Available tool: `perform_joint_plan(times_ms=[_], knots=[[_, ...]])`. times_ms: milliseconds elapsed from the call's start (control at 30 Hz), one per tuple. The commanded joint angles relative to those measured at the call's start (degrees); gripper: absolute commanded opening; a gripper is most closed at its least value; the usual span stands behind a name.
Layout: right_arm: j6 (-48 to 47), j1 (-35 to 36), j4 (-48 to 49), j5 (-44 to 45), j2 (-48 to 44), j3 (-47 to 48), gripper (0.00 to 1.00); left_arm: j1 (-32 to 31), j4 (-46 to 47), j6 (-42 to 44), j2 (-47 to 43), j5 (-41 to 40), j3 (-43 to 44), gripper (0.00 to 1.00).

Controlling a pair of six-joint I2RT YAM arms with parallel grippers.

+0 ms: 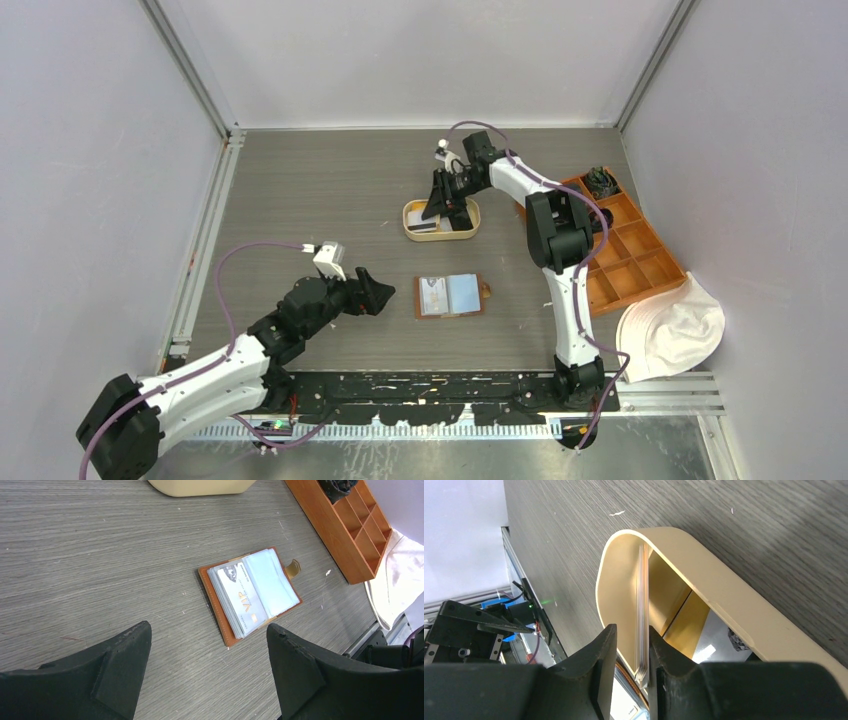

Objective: Put the credit cards into the card holder
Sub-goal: Pick up the credit card from the storage box.

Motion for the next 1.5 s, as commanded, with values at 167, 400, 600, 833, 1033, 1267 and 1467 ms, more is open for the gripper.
perform_joint_plan(times_ms=[167, 400, 600, 833, 1033, 1267, 1467], knots=[[1.14, -1.58, 1.97, -0.87, -3.72, -1.74, 0.32, 0.22, 2.81, 0.07, -1.06, 0.25, 0.25, 0.85], [1.05, -2.99, 2.06, -1.39, -4.65, -2.45, 0.31, 0.22, 2.92, 0.07, -0.76, 0.44, 0.4, 0.84], [1.06, -4.33, 2.09, -2.02, -5.46, -3.35, 0.31, 0.22, 3.49, 0.03, -0.08, 0.7, 0.54, 0.84], [0.82, -5.91, 1.73, -2.39, -6.23, -3.98, 0.3, 0.19, 3.58, -0.15, 0.1, 0.89, 0.3, 0.84], [0.44, -7.11, 1.58, -2.32, -6.77, -4.74, 0.26, 0.21, 3.54, -0.19, 0.0, 0.87, 0.19, 0.84], [-0.72, -7.98, 0.5, -0.34, -7.46, -5.07, 0.16, 0.22, 3.2, -0.63, -0.83, 1.05, 0.11, 0.84], [-1.28, -9.56, 0.48, 0.71, -9.72, -6.41, 0.07, 0.18, 3.26, -1.68, -2.74, 1.4, -0.24, 0.84]])
